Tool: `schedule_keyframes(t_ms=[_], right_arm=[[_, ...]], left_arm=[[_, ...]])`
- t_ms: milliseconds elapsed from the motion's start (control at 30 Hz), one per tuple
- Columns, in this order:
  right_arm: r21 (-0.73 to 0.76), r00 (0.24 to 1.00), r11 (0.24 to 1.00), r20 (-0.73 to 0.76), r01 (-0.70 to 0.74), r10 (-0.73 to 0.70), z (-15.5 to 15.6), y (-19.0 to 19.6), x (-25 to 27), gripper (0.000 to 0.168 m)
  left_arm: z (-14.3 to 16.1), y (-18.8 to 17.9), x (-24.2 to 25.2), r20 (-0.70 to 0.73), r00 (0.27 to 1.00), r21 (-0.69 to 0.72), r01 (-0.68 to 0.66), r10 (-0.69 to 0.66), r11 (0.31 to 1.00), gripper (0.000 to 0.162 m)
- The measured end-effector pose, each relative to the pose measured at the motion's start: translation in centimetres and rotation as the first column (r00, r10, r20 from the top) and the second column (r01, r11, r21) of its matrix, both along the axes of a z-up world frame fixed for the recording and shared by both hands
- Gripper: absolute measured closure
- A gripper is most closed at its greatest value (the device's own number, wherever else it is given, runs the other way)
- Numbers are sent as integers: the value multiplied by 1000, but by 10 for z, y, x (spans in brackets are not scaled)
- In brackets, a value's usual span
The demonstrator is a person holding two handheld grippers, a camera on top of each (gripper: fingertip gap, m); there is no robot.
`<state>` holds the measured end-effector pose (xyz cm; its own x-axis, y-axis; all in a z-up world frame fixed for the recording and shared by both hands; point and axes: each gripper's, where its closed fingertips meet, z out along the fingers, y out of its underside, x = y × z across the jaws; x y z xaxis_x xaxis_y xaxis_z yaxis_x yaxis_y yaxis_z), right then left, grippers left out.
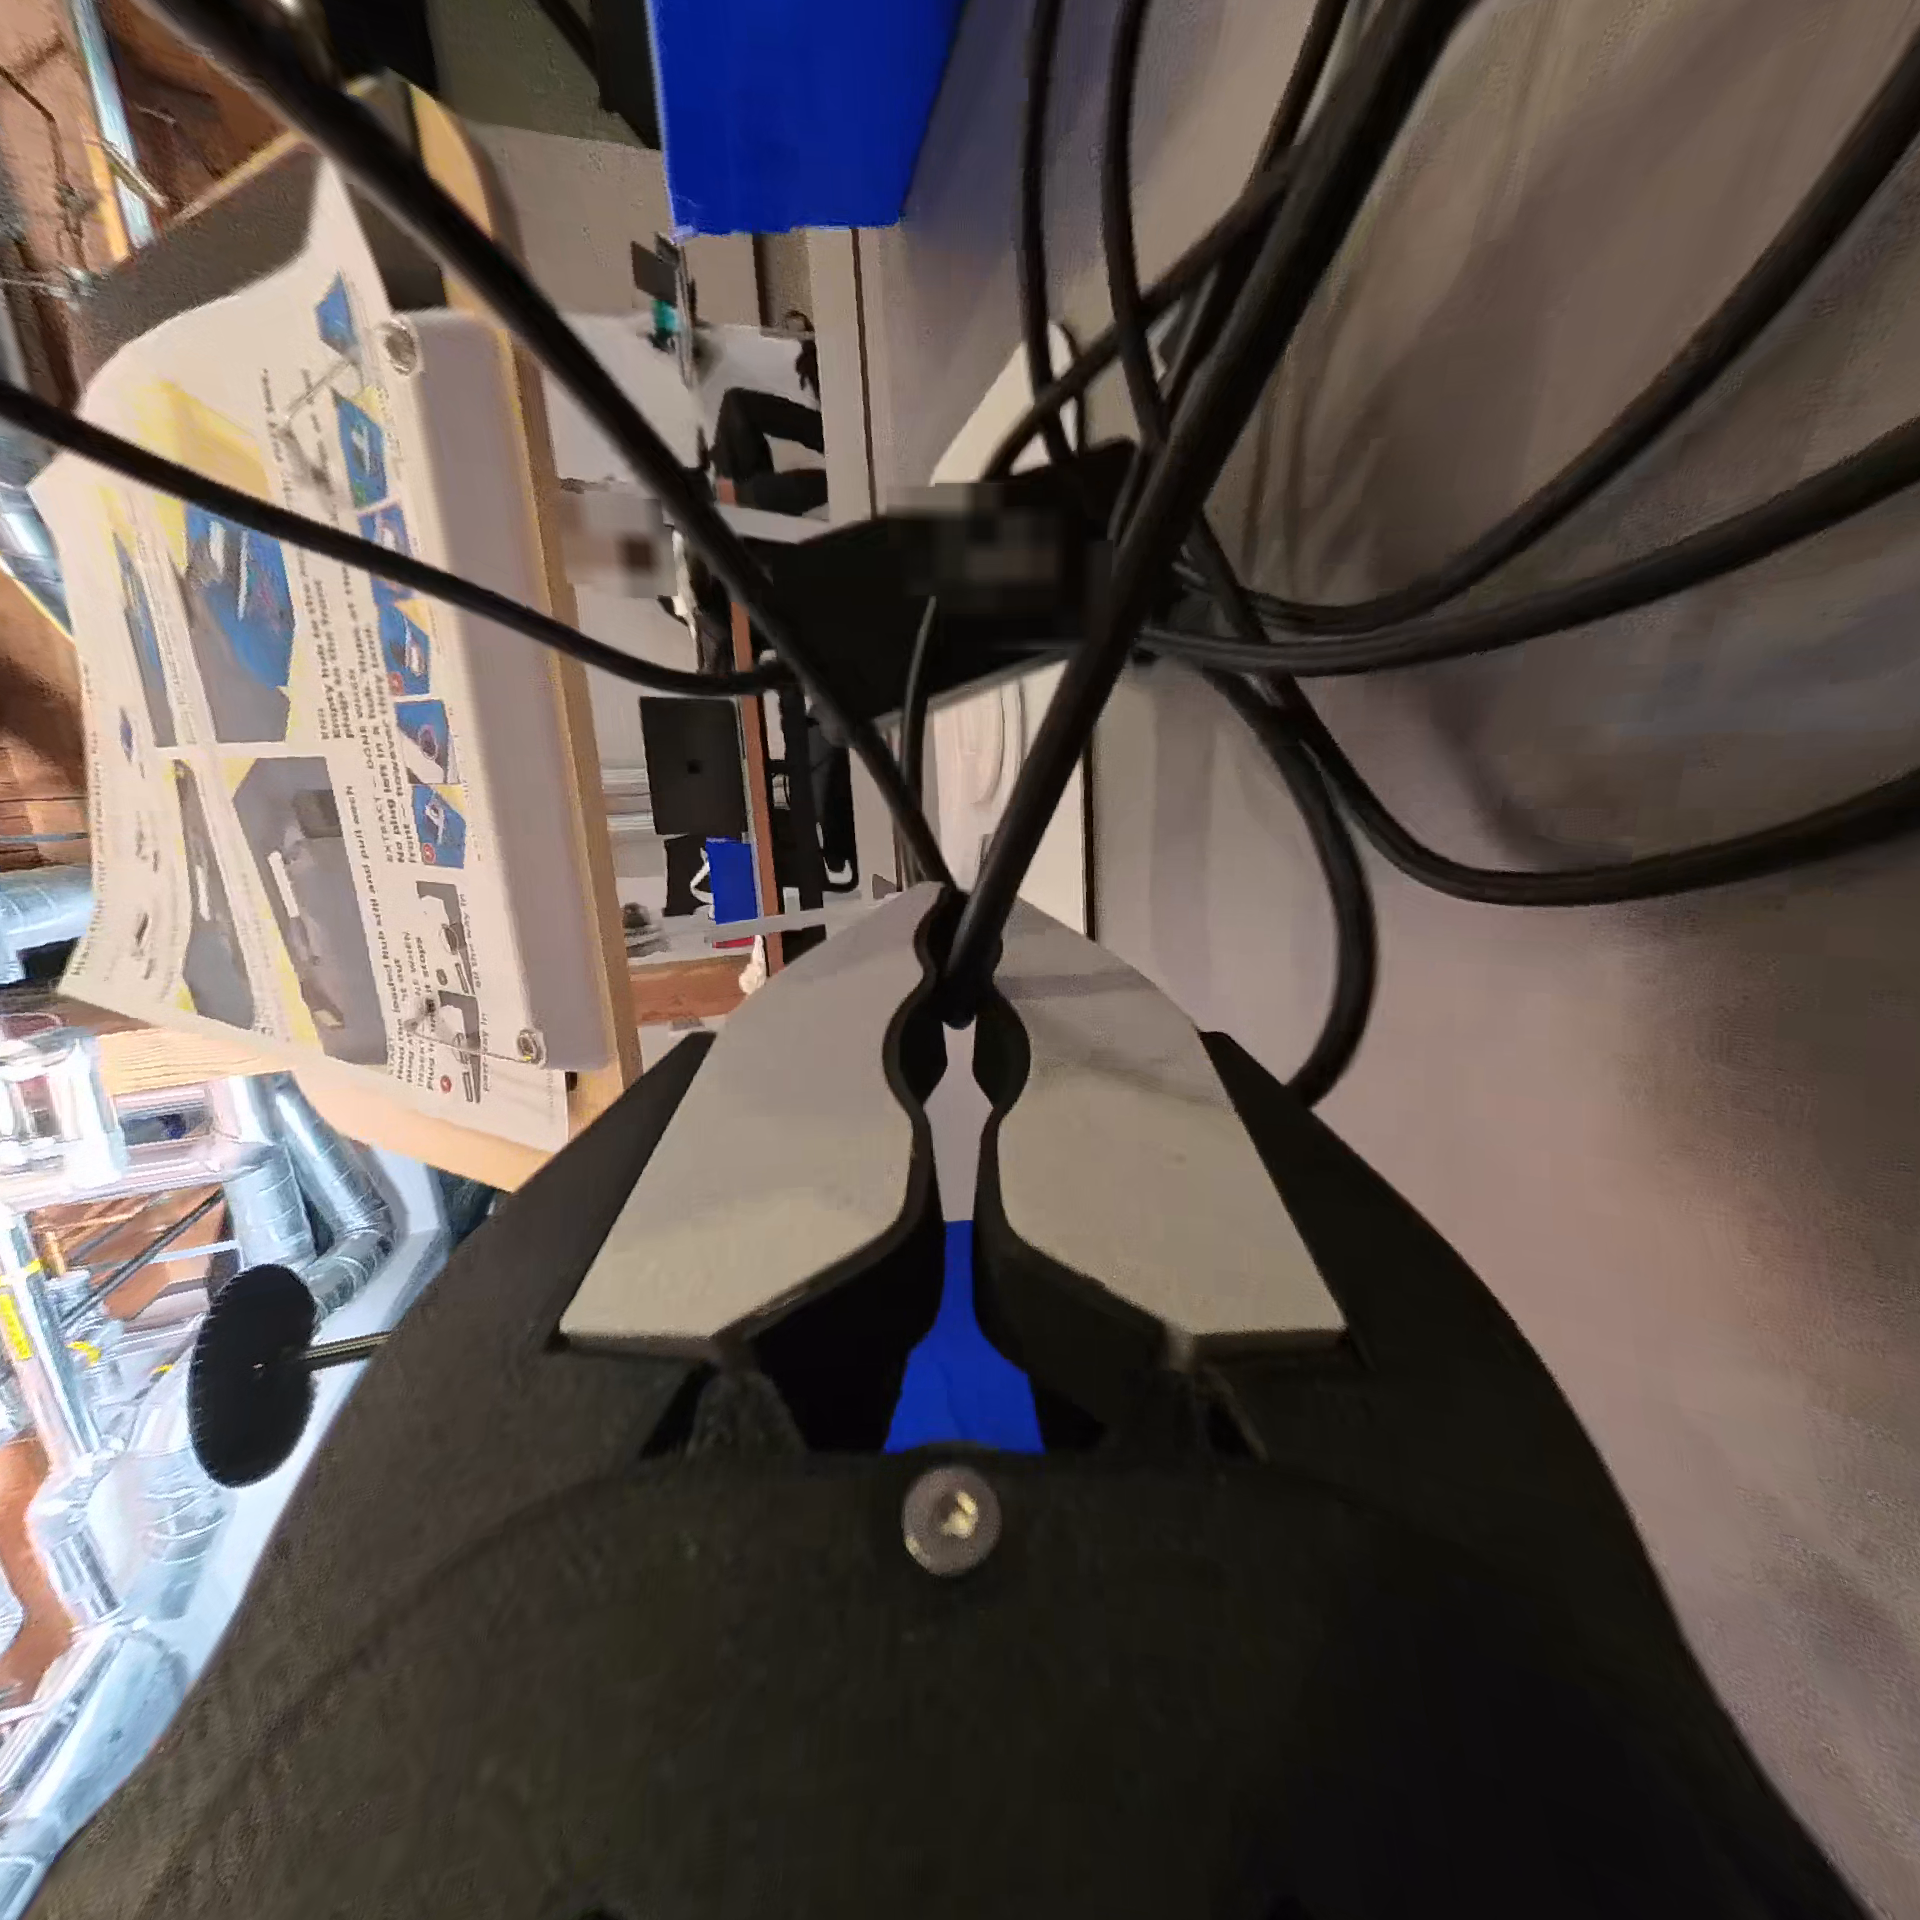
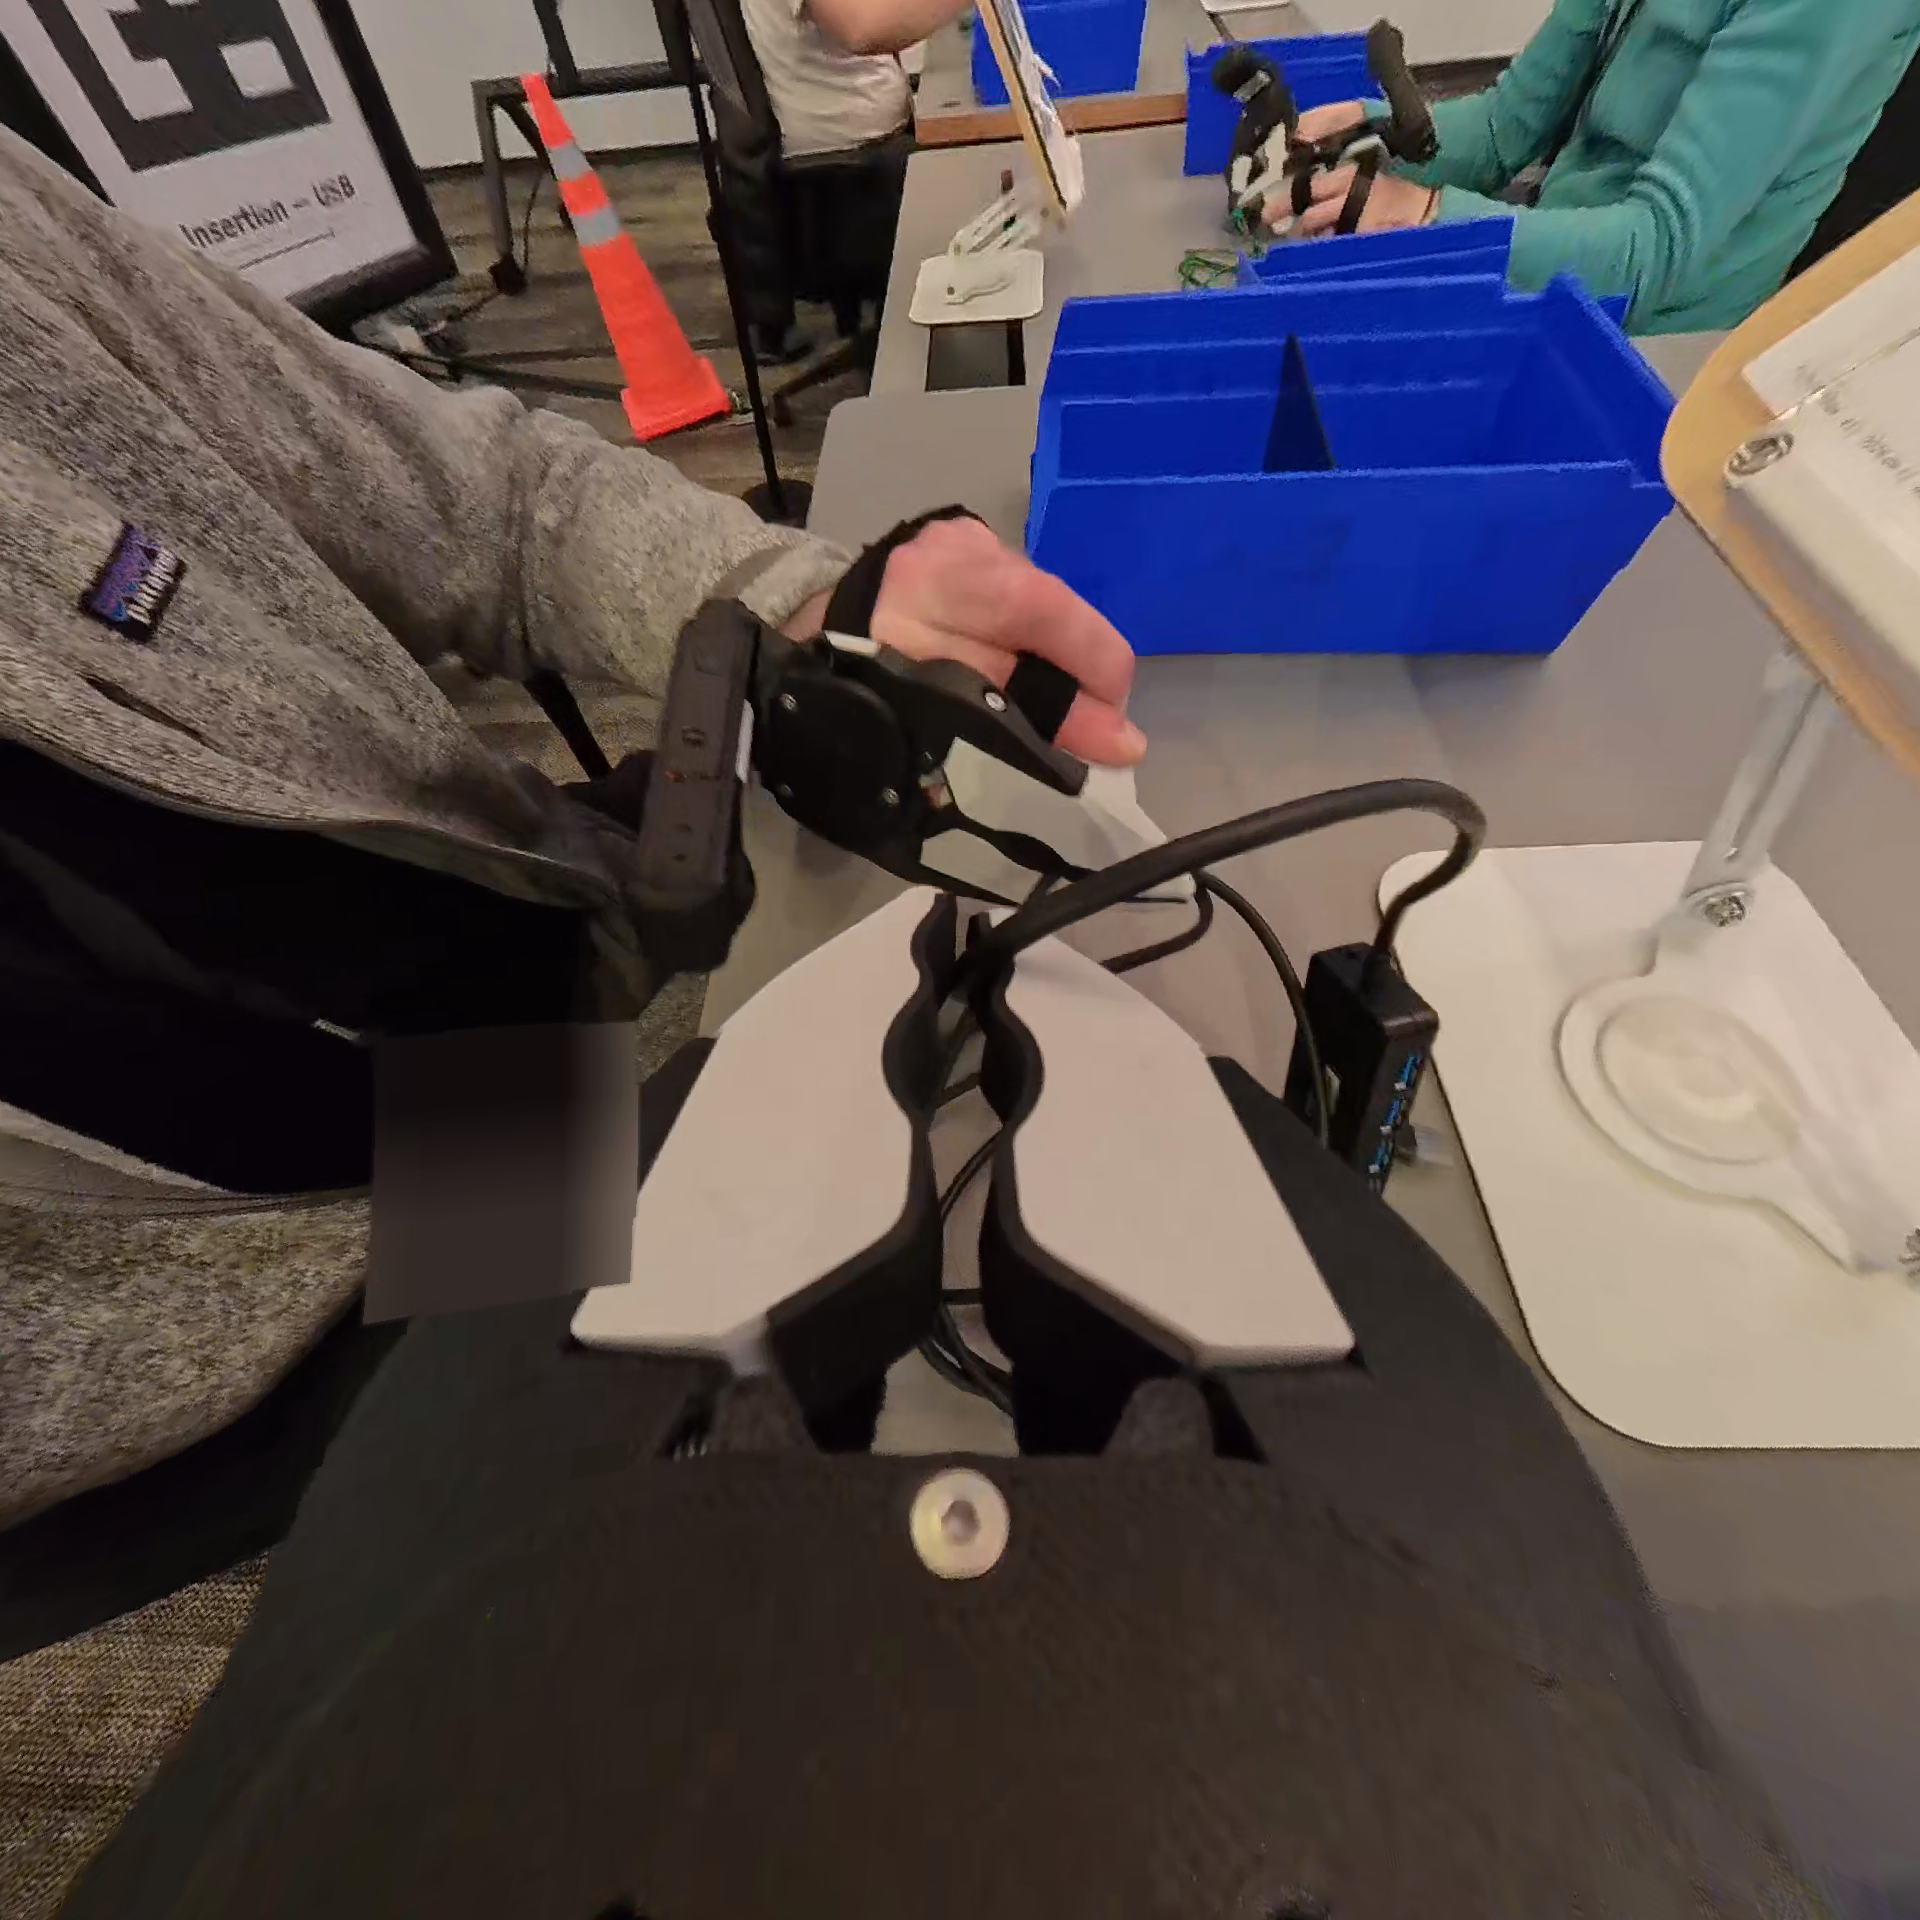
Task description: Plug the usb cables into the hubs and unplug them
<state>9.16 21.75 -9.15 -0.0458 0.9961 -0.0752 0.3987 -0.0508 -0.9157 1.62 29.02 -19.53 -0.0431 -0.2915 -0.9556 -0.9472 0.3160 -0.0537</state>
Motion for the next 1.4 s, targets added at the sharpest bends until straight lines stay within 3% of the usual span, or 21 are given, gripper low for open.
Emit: schedule_keyframes(t_ms=[100,200,333,500,667,933,1067,1133,1233,1333,1400], right_arm=[[31,999,999,34,21,-22,2,3,7,165],[37,999,999,-29,36,-35,22,2,20,165],[53,982,992,-156,112,-102,60,15,45,165],[153,974,969,-154,192,-168,76,31,47,165],[162,934,950,-288,267,-213,123,41,68,165],[155,826,898,-480,411,-295,175,52,109,165],[165,868,915,-415,367,-273,164,50,88,166],[153,885,929,-387,338,-259,154,48,77,166],[130,897,945,-376,299,-232,141,44,66,165],[122,902,955,-377,271,-209,133,37,58,165],[119,906,959,-375,258,-197,129,34,52,165]], left_arm=[[3,8,-3,49,999,2,-13,13,1000,162],[-6,24,-26,75,993,-50,-90,94,995,162],[-39,27,-38,2,995,-116,-101,102,988,162],[-45,26,-36,-22,994,-139,-105,103,985,162],[-66,24,-41,-68,992,-201,-114,102,973,162],[-69,26,-46,-76,991,-227,-121,106,966,162],[-67,23,-43,-72,993,-261,-109,93,959,162],[-54,19,-40,24,997,-289,-64,74,955,162],[-25,14,-37,206,975,-359,2,77,933,144],[10,9,-20,438,897,-413,140,62,900,128],[17,12,-10,500,862,-458,186,79,869,120]])
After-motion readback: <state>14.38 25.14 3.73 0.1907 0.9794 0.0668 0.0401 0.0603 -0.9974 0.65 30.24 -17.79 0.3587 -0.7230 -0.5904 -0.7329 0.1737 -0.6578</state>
